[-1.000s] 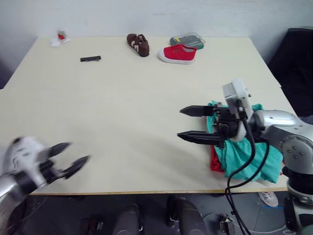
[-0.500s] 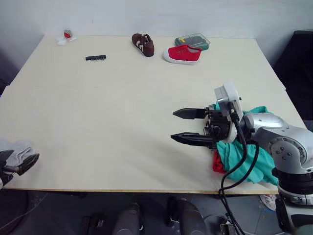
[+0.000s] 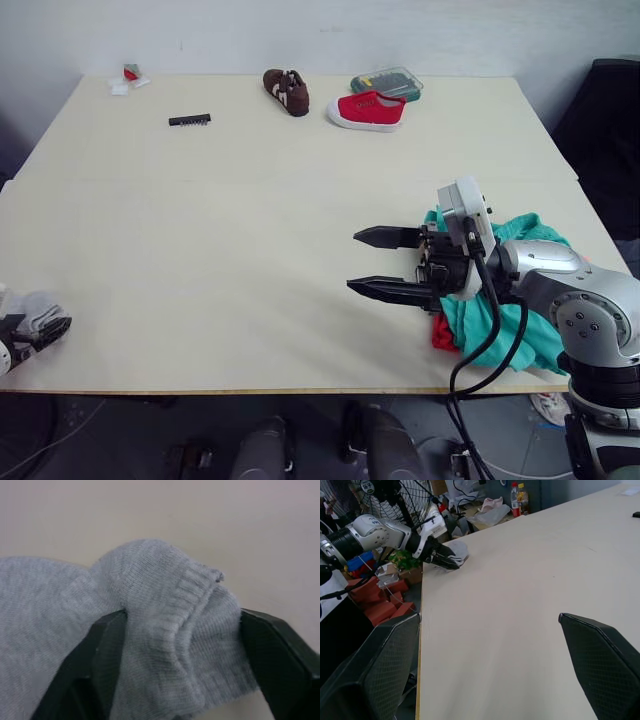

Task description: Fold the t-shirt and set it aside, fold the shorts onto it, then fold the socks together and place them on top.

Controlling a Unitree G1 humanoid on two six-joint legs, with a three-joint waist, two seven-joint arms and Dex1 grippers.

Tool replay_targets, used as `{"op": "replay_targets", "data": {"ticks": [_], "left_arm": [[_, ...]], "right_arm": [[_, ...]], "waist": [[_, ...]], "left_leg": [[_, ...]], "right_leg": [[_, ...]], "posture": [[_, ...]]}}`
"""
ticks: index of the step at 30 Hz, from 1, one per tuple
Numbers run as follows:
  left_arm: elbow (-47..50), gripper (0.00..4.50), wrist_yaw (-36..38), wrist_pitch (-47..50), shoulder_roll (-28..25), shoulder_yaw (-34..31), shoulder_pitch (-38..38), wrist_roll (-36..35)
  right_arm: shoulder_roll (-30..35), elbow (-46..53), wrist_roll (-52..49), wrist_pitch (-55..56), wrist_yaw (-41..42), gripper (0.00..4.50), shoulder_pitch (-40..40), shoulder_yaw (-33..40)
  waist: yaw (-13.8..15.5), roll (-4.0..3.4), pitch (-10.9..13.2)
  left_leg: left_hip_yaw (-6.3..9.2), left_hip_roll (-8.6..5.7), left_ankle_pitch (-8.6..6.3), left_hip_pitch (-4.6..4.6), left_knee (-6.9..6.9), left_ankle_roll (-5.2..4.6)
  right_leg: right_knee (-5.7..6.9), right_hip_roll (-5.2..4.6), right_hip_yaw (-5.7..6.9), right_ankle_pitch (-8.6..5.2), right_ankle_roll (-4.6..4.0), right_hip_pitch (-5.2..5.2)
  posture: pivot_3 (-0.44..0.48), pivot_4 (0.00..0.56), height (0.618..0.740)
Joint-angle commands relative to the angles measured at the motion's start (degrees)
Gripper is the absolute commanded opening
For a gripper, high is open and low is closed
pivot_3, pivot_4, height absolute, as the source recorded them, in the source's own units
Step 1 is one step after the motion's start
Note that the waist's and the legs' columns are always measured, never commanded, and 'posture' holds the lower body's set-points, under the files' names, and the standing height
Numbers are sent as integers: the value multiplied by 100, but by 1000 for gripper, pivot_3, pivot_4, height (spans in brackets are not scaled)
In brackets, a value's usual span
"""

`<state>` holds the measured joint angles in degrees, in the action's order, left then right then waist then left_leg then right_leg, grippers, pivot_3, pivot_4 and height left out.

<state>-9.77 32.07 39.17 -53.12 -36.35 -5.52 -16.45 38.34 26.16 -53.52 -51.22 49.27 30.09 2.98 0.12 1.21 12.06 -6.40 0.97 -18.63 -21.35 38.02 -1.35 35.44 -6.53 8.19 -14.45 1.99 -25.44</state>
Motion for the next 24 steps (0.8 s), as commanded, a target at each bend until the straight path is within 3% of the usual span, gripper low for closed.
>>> {"op": "replay_targets", "data": {"ticks": [1,8,9,16,21,24], "left_arm": [[-144,2319,-205,173,-23,122,-101,233],[643,148,-359,949,242,-81,-313,-21],[855,15,-370,1128,315,-72,-298,-117],[2368,15,-872,2910,975,-20,598,-745],[3542,15,-1679,5046,2541,167,2285,-1010],[3666,15,-2373,5333,3524,472,2942,-875]], "right_arm": [[133,113,-102,96,58,4500,69,230],[224,125,-84,123,40,4500,67,229],[227,134,-85,121,31,4500,48,233],[280,234,-124,65,-11,4500,-83,258],[457,424,139,202,79,4500,-331,151],[589,511,614,478,60,4500,-564,-42]], "waist": [[-9,-10,-1],[-38,-18,-2],[-28,-18,-2],[122,-17,-2],[245,-5,-7],[274,20,-15]], "left_leg": [[-1,1,2,5,-3,2],[-17,4,7,15,-17,10],[-19,4,6,15,-17,10],[-31,-6,7,10,-7,11],[-33,-12,17,2,12,14],[-40,-16,22,-1,19,7]], "right_leg": [[4,0,-2,0,0,0],[11,1,-11,-5,-8,-7],[10,1,-13,-5,-8,-7],[-2,-1,-31,5,9,-4],[-2,-4,-34,19,30,6],[-9,-2,-34,28,45,12]], "posture": [[0,150,740],[0,150,740],[0,150,740],[0,150,740],[0,150,740],[0,150,740]]}}
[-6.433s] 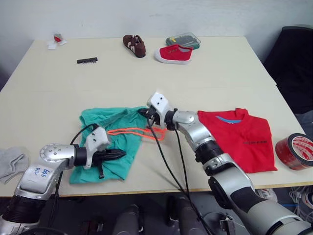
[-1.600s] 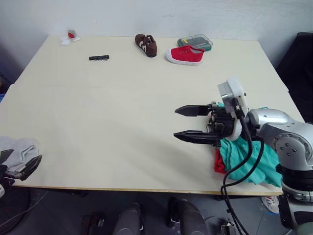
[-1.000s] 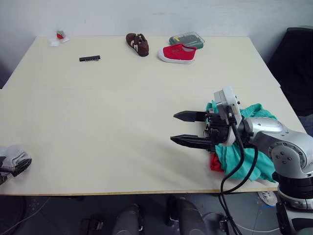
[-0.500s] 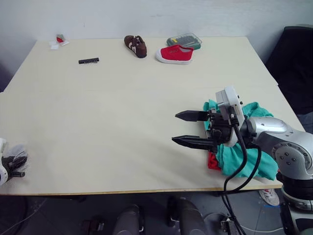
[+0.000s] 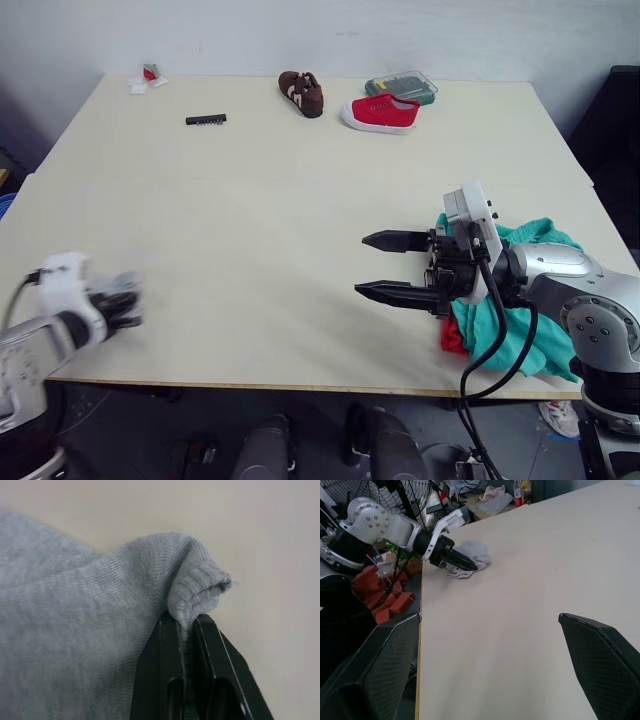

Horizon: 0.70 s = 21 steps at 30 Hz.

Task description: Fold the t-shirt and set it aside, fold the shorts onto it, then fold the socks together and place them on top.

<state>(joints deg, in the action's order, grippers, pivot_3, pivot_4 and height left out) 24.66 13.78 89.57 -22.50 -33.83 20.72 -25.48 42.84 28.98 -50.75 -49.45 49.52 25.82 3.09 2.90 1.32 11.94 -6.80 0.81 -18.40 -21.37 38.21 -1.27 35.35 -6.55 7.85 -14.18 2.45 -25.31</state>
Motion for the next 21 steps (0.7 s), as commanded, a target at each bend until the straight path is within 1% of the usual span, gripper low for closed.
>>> {"op": "replay_targets", "data": {"ticks": [1,5,7,11,13,15,17,18,19,21], "left_arm": [[200,15,-756,293,719,299,465,71],[-194,15,-1482,293,1711,578,1212,77],[-419,15,-1713,293,2000,676,1488,100],[-752,15,-1949,293,2240,828,1788,98],[-1128,15,-2090,293,2617,896,2161,149],[-1323,15,-2211,293,2881,858,2357,153],[-1400,654,-2247,293,3037,755,2475,101],[-1436,821,-2268,293,3072,697,2535,40],[-1454,1146,-2199,293,2995,679,2586,-131],[-1483,1760,-1990,293,2688,766,2591,-721]], "right_arm": [[157,238,472,387,23,4500,-198,-110],[147,299,831,592,-44,4500,-378,-245],[112,318,910,641,-87,4500,-416,-270],[53,332,971,672,-165,4500,-452,-286],[31,331,1016,698,-218,4500,-465,-305],[12,327,1045,709,-238,4500,-464,-307],[-27,297,1093,713,-274,4500,-432,-309],[-43,283,1116,713,-294,4500,-417,-305],[-61,269,1137,709,-318,4500,-404,-303],[-82,252,1160,698,-336,4500,-387,-291]], "waist": [[-7,10,-4],[-19,19,-1],[-13,21,0],[-33,22,1],[-25,23,1],[31,26,3],[24,27,4],[17,28,5],[-18,28,4],[-54,28,5]], "left_leg": [[-2,0,2,0,-1,-4],[-13,1,14,3,-2,-24],[-11,1,19,2,-1,-25],[-12,3,19,3,-3,-23],[-12,6,20,3,-3,-21],[-7,4,24,-3,1,-23],[-5,1,24,-7,6,-28],[-7,0,23,-9,6,-31],[-7,1,23,-13,5,-32],[-11,2,24,-13,0,-32]], "right_leg": [[1,1,-1,0,1,0],[-5,6,-6,2,3,0],[-5,8,-6,2,3,-1],[-5,12,-6,1,3,-2],[-6,16,-6,1,2,-2],[-7,15,-3,2,2,-2],[-10,12,-4,4,4,-1],[-18,11,-5,8,8,-1],[-27,12,-2,13,8,-2],[-29,14,-4,14,8,-4]], "posture": [[0,150,740],[0,150,740],[0,150,740],[0,150,740],[0,150,740],[0,150,740],[0,150,740],[0,150,740],[0,150,740],[0,150,740]]}}
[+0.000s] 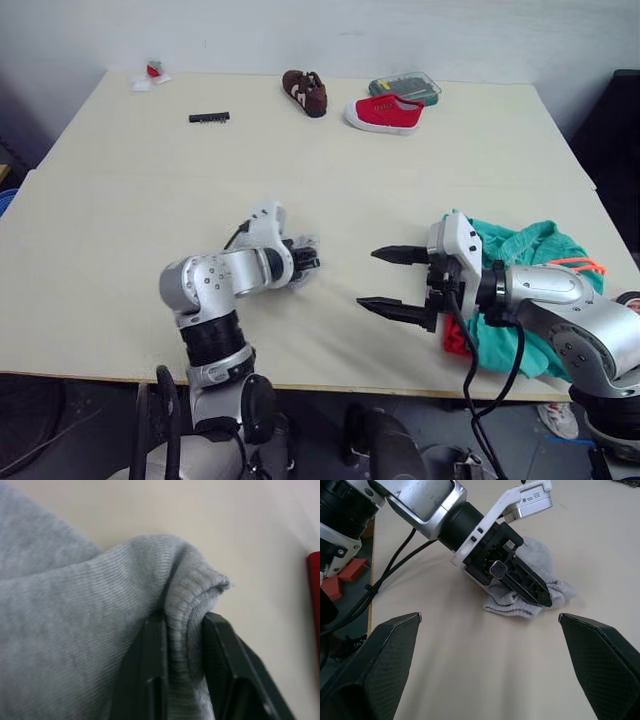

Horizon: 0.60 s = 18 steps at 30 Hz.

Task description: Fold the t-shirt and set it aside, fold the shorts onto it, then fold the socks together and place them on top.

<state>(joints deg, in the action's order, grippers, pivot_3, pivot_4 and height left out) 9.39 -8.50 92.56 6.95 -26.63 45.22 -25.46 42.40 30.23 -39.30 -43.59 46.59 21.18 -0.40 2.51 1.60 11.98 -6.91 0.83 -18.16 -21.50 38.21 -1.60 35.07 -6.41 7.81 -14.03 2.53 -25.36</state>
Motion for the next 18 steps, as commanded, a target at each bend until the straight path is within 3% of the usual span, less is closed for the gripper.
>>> {"op": "replay_targets", "data": {"ticks": [1,2,6,9,13,15,18], "left_arm": [[60,2075,360,-6,-520,137,120,-1081],[103,2339,496,-6,-849,255,80,-1419],[524,2339,1579,-6,-2602,639,-82,-2659],[705,2339,2552,-39,-3844,655,-333,-3028],[382,2339,3803,-1411,-5509,1631,-952,-2131],[-155,2339,4183,-2065,-5772,2016,-919,-1699],[-1303,2339,4637,-3069,-5754,2559,-557,-979]], "right_arm": [[-46,125,24,108,-50,4500,80,64],[-56,127,35,107,-64,4500,83,67],[-137,78,182,175,-178,4500,115,22],[-234,-22,437,273,-285,4500,204,-143],[-401,-206,801,428,-366,4500,328,-432],[-446,-324,1075,639,-313,4500,378,-659],[-640,-690,1553,1059,-231,4500,524,-1109]], "waist": [[-26,0,0],[-53,1,1],[-175,1,1],[-213,-1,1],[-249,-2,2],[-213,-3,2],[-127,-2,3]], "left_leg": [[1,3,2,0,-2,2],[1,6,3,0,-3,5],[-2,11,11,6,-6,20],[-2,14,12,12,-9,37],[-4,12,13,18,-10,45],[-4,11,3,20,-10,65],[1,9,0,17,-9,69]], "right_leg": [[0,4,1,0,0,-1],[0,7,2,0,-1,-2],[13,13,-2,-3,-6,-7],[41,17,-4,-13,-23,-9],[43,17,-8,-20,-34,-11],[36,18,-8,-23,-39,-12],[34,17,-7,-23,-41,-12]], "posture": [[0,150,740],[0,150,740],[0,150,740],[0,150,740],[0,150,740],[0,150,740],[0,150,740]]}}
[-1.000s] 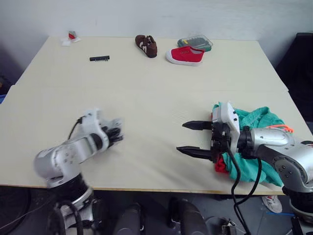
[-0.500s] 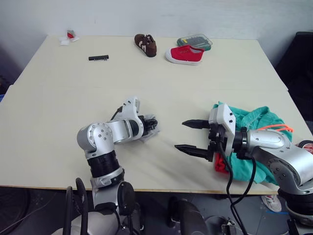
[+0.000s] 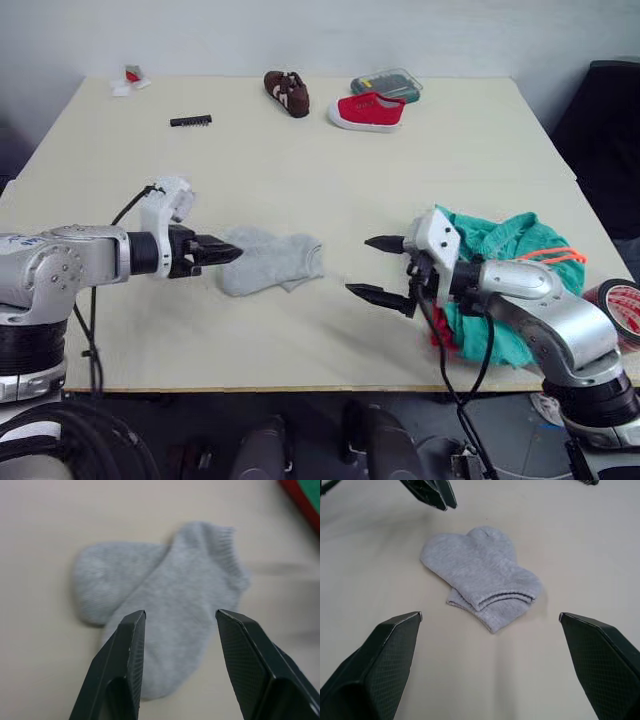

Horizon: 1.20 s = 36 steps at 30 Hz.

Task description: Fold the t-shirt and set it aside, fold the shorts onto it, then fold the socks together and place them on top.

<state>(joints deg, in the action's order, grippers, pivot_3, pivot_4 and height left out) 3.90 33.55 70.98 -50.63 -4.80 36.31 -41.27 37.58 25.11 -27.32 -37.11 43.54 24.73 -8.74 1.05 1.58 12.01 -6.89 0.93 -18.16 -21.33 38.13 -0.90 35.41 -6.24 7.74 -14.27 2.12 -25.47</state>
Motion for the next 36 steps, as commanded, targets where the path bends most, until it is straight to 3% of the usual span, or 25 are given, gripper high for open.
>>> {"op": "replay_targets", "data": {"ticks": [1,7,9,15,22,29,36], "left_arm": [[-1099,2339,579,-1223,51,535,448,820],[-2652,2339,1233,-2668,403,1195,1001,1886],[-3078,1942,1351,-2848,558,1215,1198,2054],[-3871,91,1609,-3213,947,1184,1546,2404],[-4273,0,1848,-3410,1154,1205,1628,2768],[-3849,0,1964,-3197,1030,1061,1216,2806],[-1990,0,1958,-2124,502,626,-24,2447]], "right_arm": [[-270,-339,444,493,74,4500,238,-375],[-1007,-1386,930,600,-96,4500,549,-843],[-1247,-1674,1089,638,-179,4500,610,-930],[-1745,-2342,1458,780,-335,2439,841,-991],[-1988,-2698,1768,842,-292,54,902,-1058],[-1836,-2515,1754,752,-48,54,854,-988],[-1389,-2405,1615,977,785,54,885,-990]], "waist": [[24,1,0],[10,2,0],[-7,3,-1],[-121,4,-1],[-142,4,-1],[-161,4,-2],[-284,3,-2]], "left_leg": [[0,0,1,-5,2,-2],[-4,4,20,-17,2,-40],[-7,3,21,-21,4,-44],[-8,2,22,-27,10,-59],[-8,4,22,-22,12,-58],[-9,4,22,-18,14,-58],[-9,4,22,-14,10,-58]], "right_leg": [[-1,0,1,2,2,-1],[10,3,10,3,3,-5],[8,4,13,4,4,-5],[10,2,13,8,12,-6],[18,2,11,9,12,-6],[23,0,7,9,12,-5],[23,-1,3,8,12,-4]], "posture": [[0,150,740],[0,150,740],[0,150,740],[0,150,740],[0,150,740],[0,150,740],[0,150,740]]}}
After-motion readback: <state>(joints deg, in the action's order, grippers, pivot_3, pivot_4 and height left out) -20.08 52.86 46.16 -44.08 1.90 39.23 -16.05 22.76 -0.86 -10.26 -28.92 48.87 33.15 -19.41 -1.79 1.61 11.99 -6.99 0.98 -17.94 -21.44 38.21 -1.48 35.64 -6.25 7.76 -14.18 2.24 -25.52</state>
